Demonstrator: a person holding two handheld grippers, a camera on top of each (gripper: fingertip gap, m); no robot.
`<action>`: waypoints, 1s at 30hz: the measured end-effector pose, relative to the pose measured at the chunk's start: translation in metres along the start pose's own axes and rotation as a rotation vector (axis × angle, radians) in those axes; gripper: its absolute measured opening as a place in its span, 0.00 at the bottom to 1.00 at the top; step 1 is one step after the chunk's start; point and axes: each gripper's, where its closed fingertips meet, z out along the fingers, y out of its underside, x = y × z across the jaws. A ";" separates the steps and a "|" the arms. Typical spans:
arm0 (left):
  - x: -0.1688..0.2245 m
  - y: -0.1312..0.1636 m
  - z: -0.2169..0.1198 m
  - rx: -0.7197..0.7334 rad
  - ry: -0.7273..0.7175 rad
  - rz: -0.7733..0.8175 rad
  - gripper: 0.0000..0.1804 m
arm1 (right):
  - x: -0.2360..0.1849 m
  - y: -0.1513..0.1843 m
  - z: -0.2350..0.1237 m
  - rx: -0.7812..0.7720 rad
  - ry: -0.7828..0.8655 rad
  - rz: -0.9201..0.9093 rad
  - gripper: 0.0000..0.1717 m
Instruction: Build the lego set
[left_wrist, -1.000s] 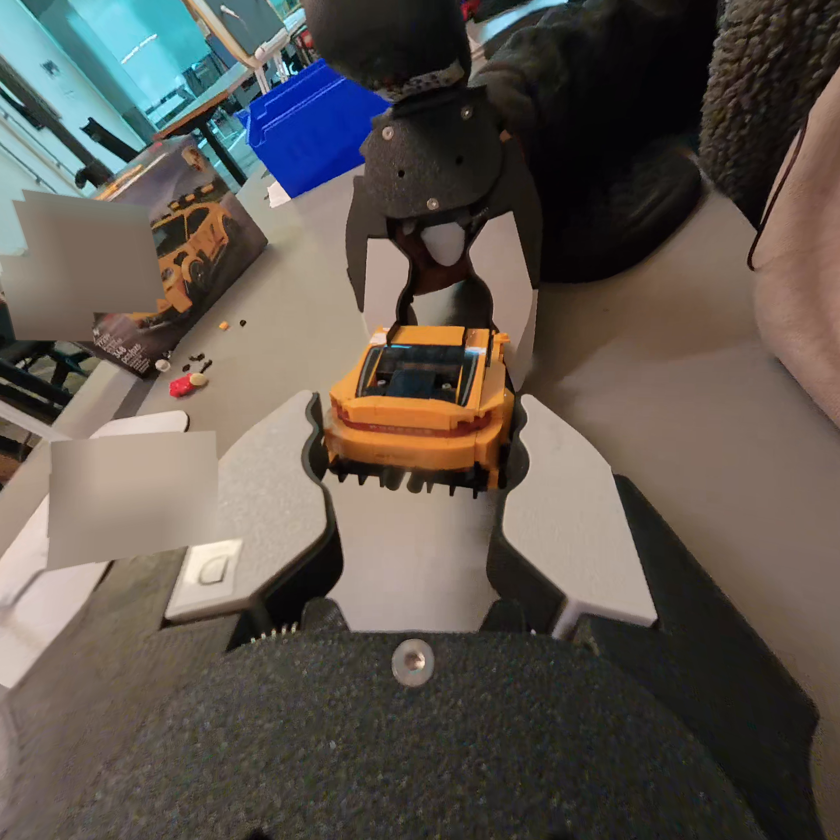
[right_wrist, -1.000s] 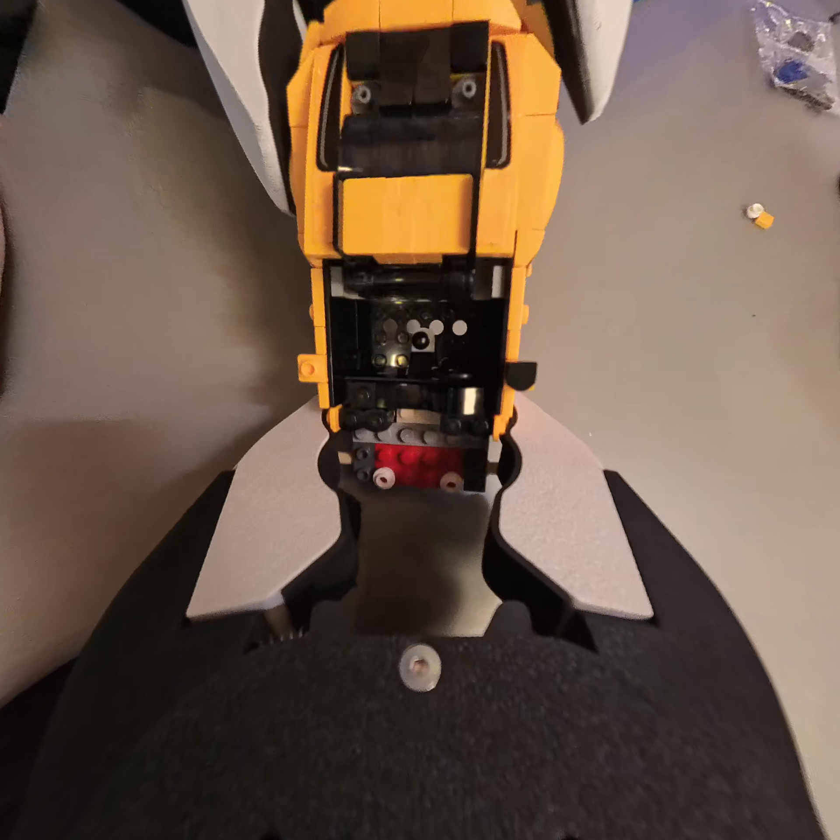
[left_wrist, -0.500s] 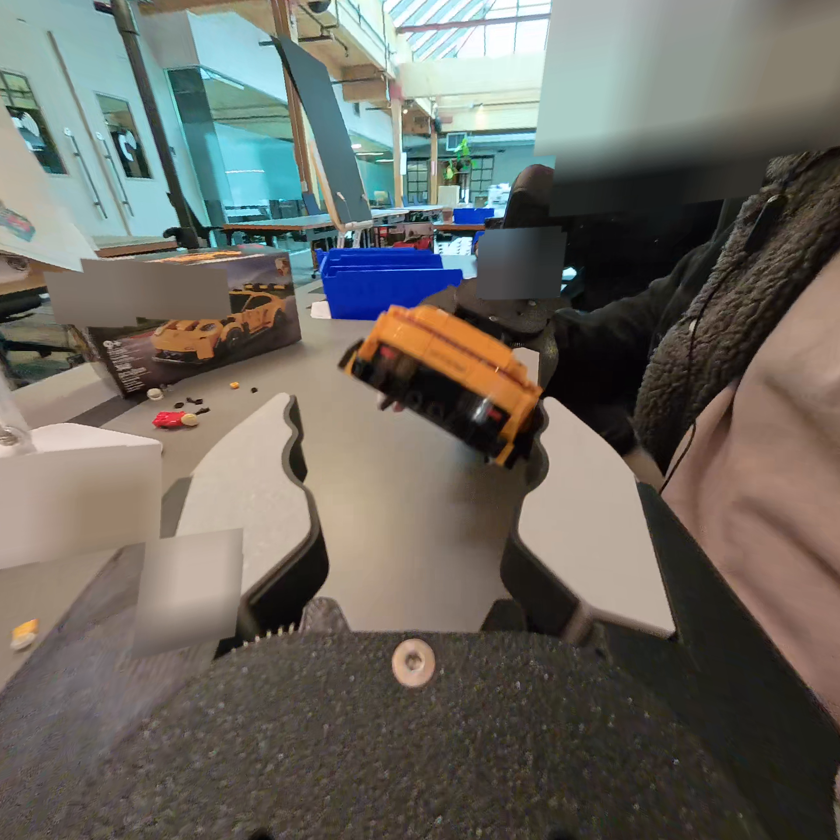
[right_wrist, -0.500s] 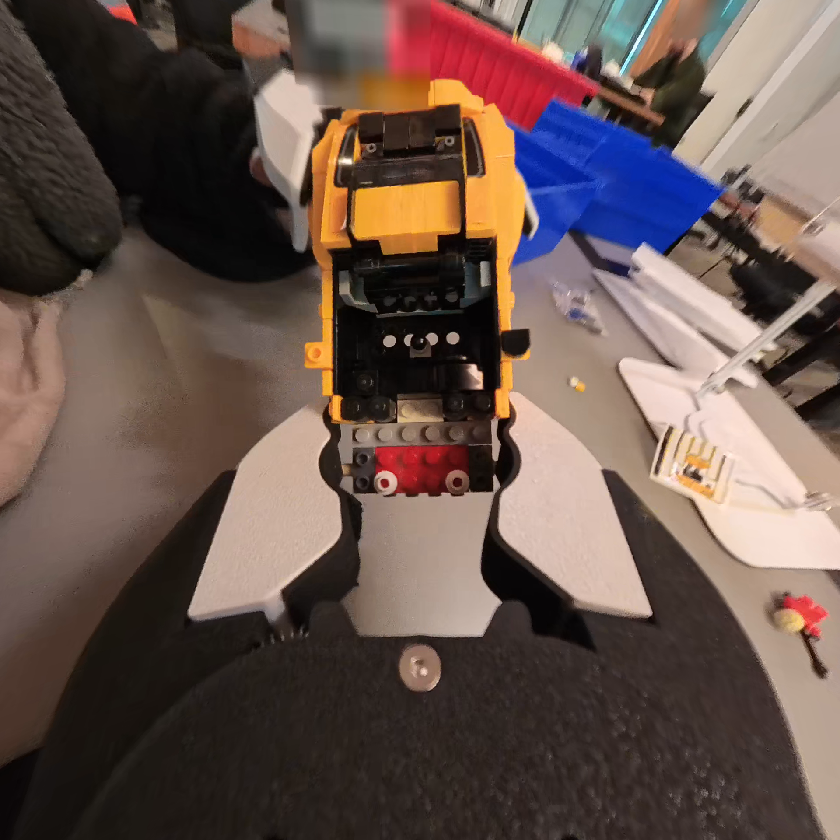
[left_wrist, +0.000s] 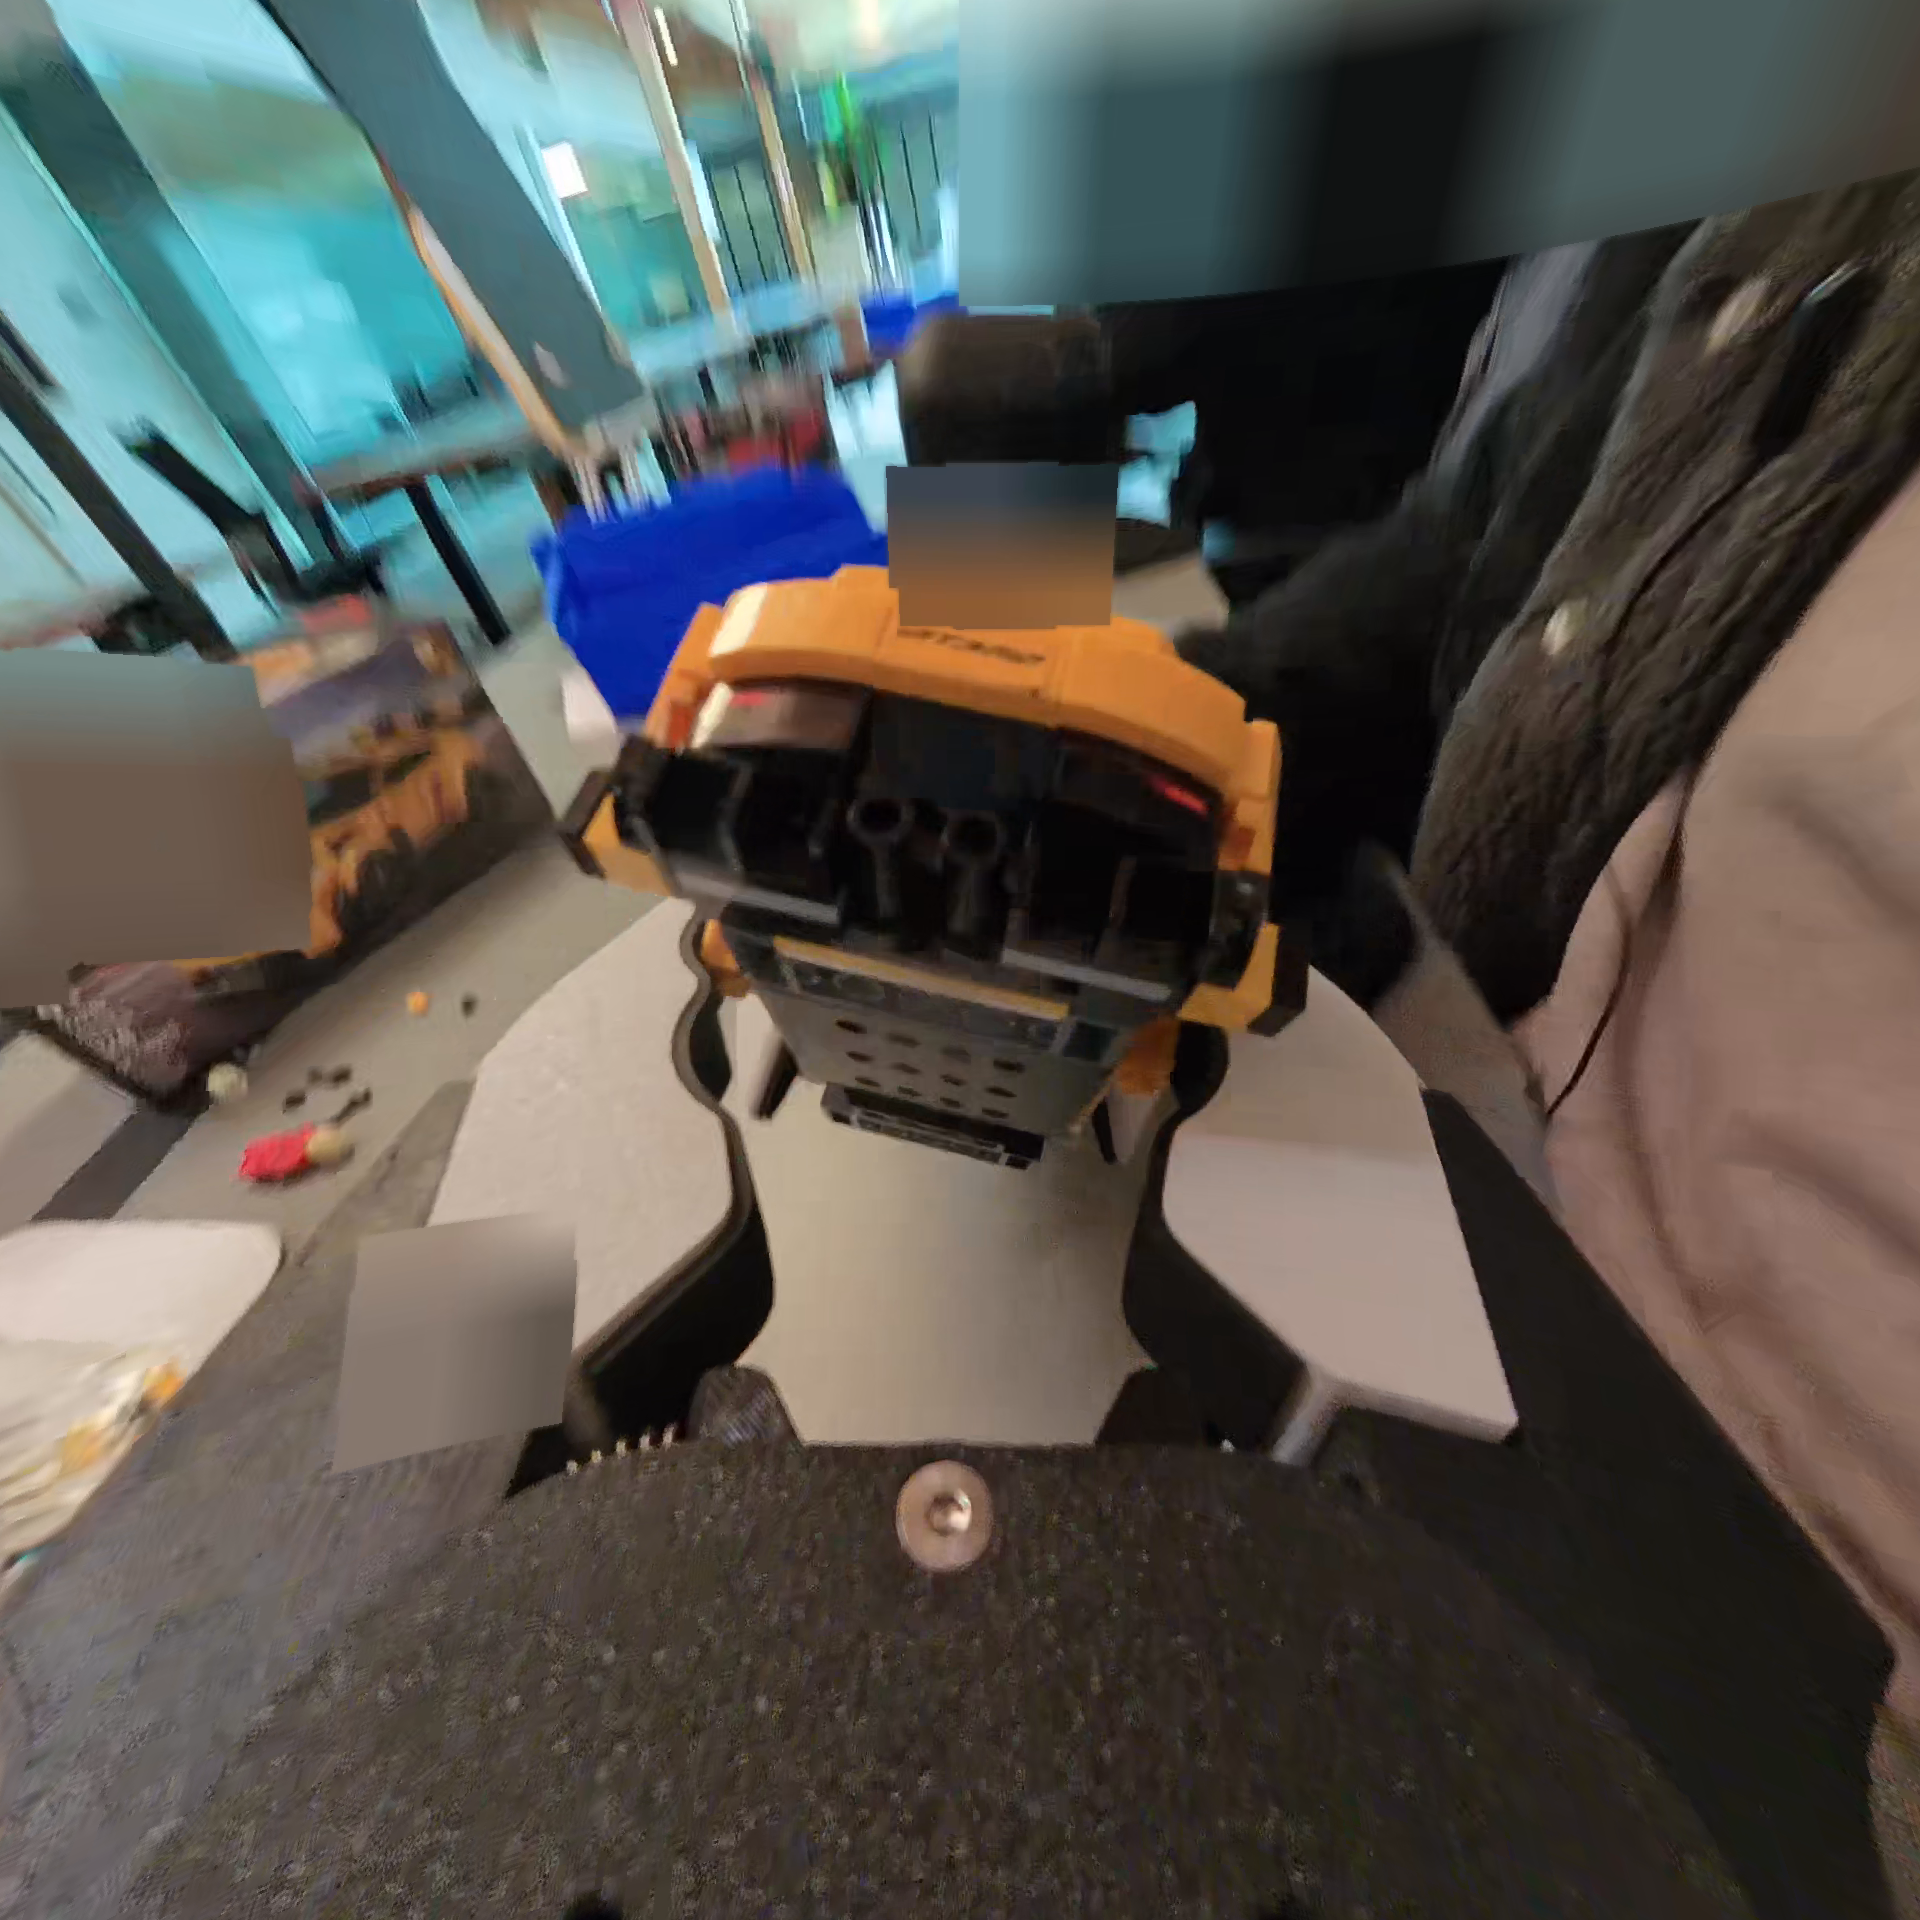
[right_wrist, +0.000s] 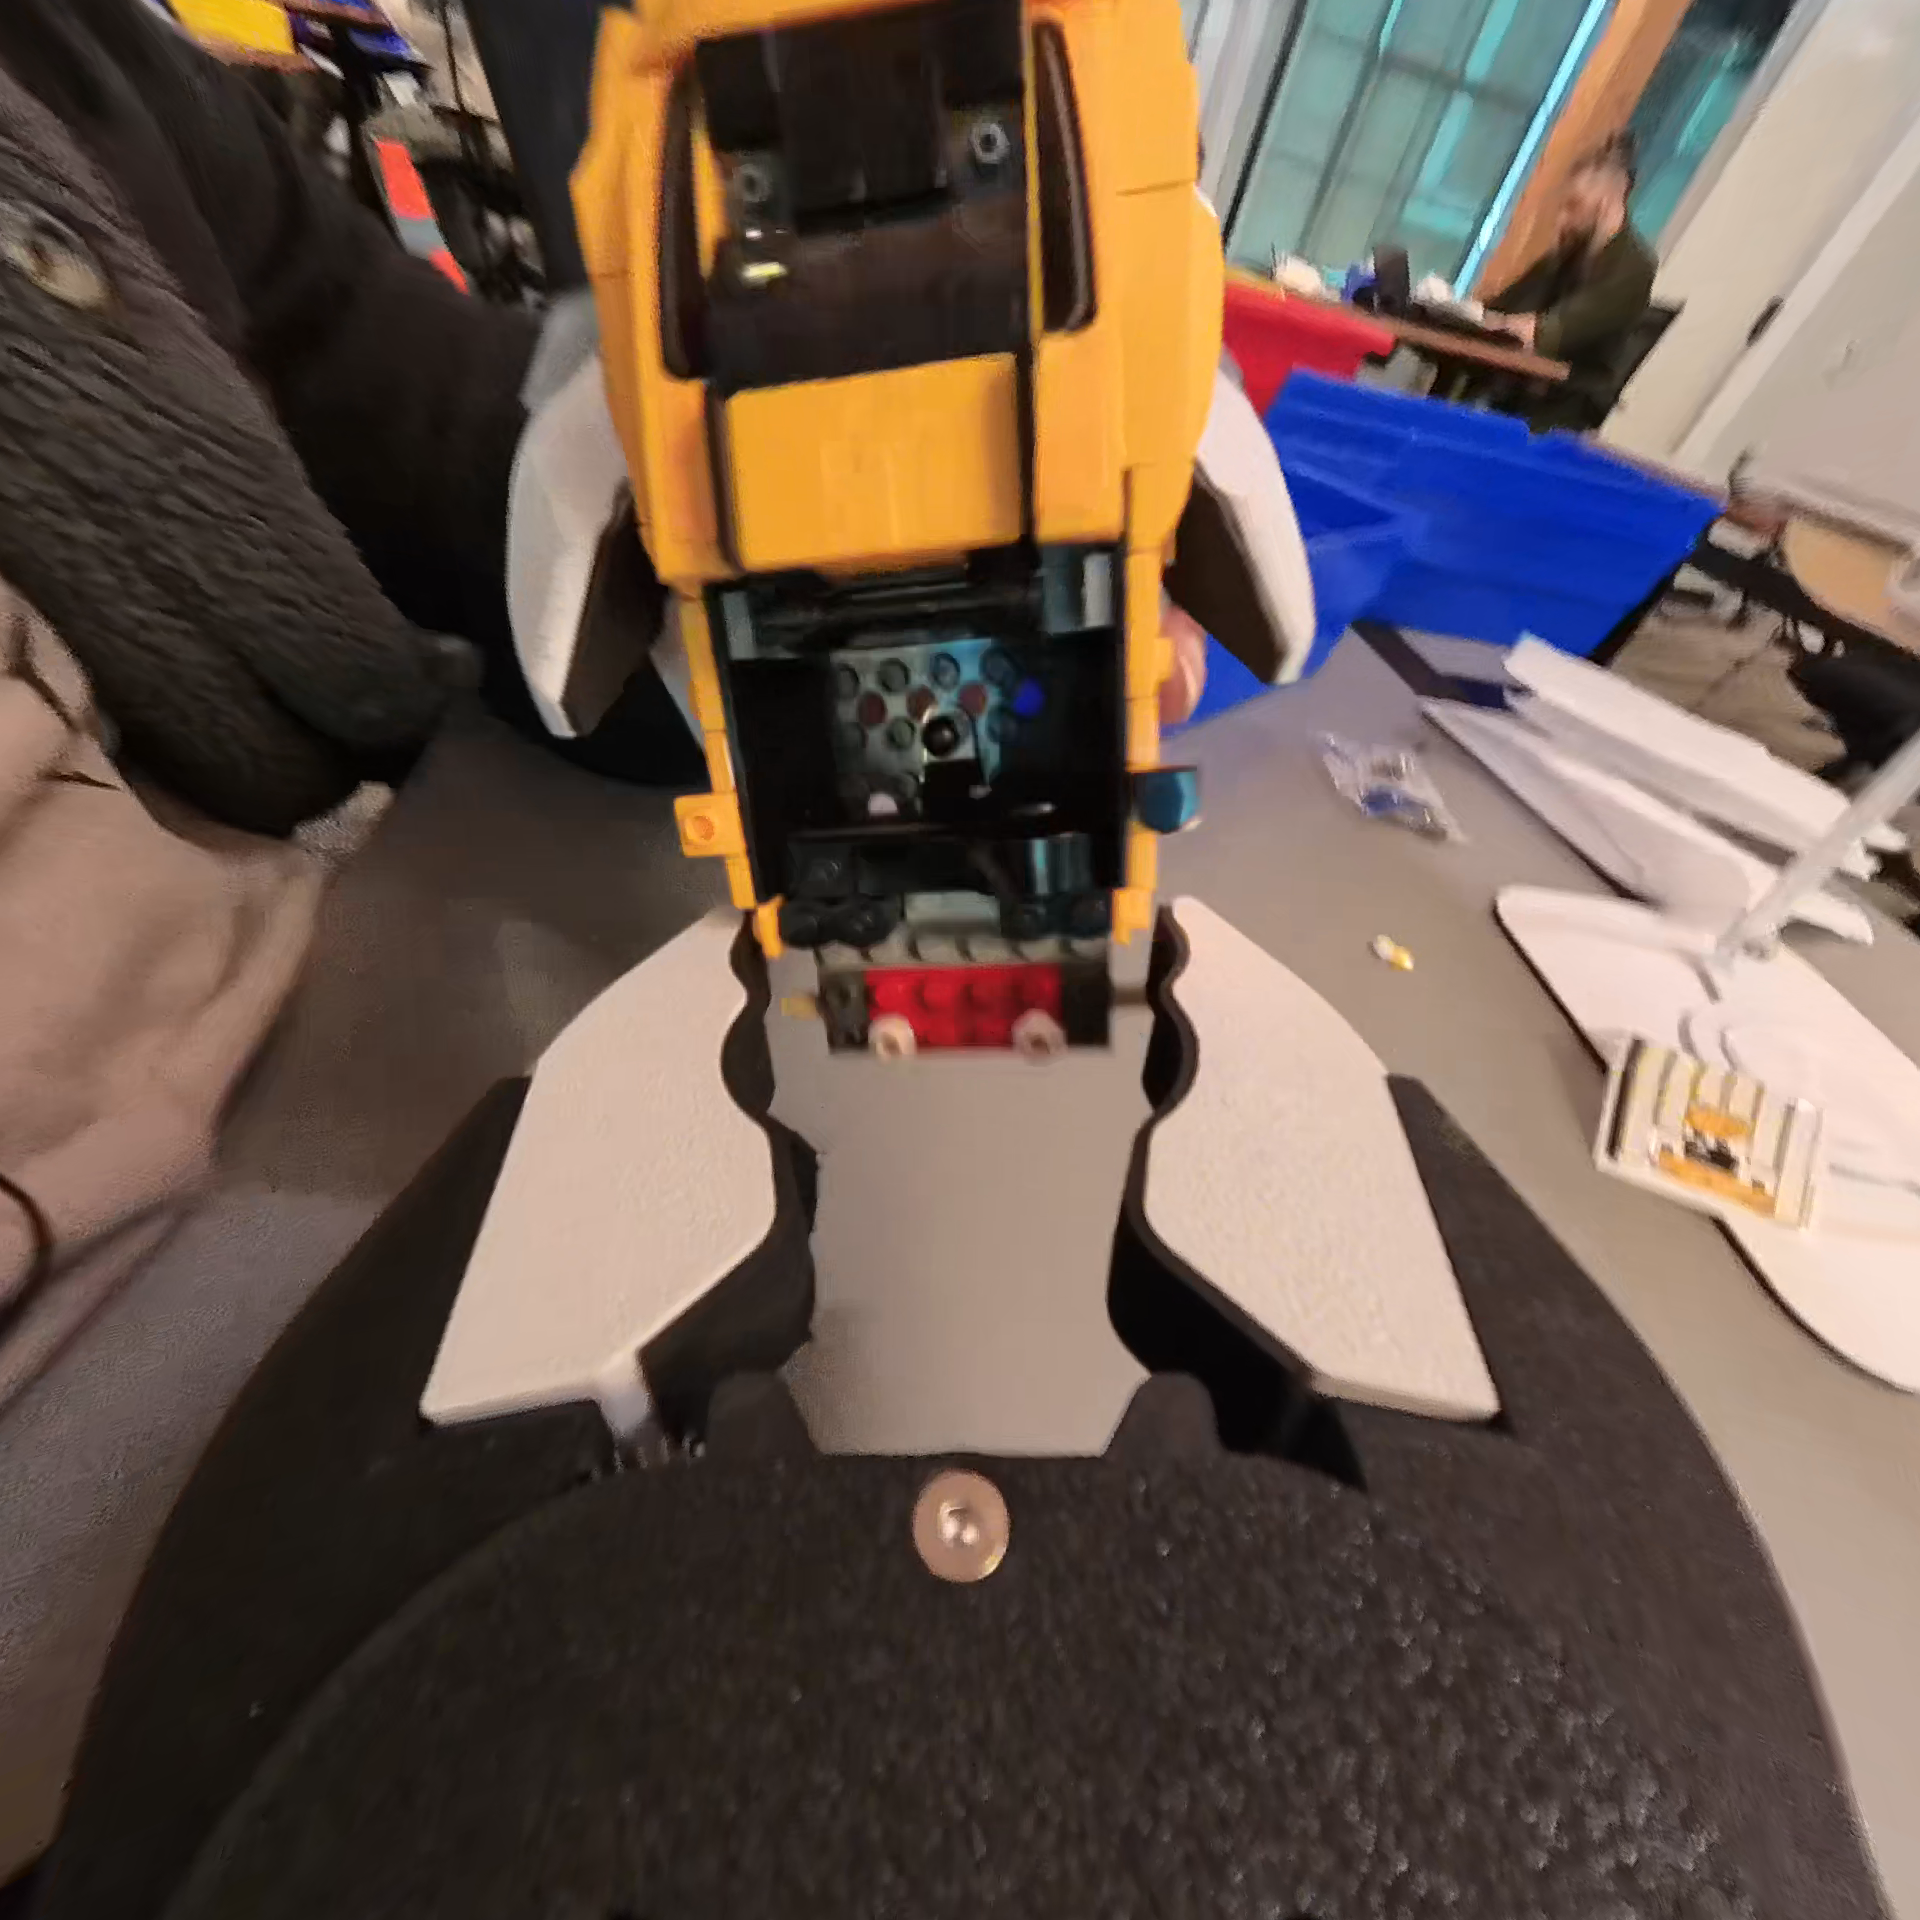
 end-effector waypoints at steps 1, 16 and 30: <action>-0.006 0.007 0.000 -0.102 0.009 0.004 0.47 | 0.008 0.008 -0.003 -0.040 0.016 0.011 0.43; -0.107 0.091 -0.060 -1.799 0.075 0.891 0.47 | 0.110 0.100 -0.064 -0.406 0.371 0.116 0.37; -0.098 0.059 -0.022 -1.102 0.005 0.262 0.47 | 0.112 0.094 -0.064 -0.367 0.382 0.131 0.35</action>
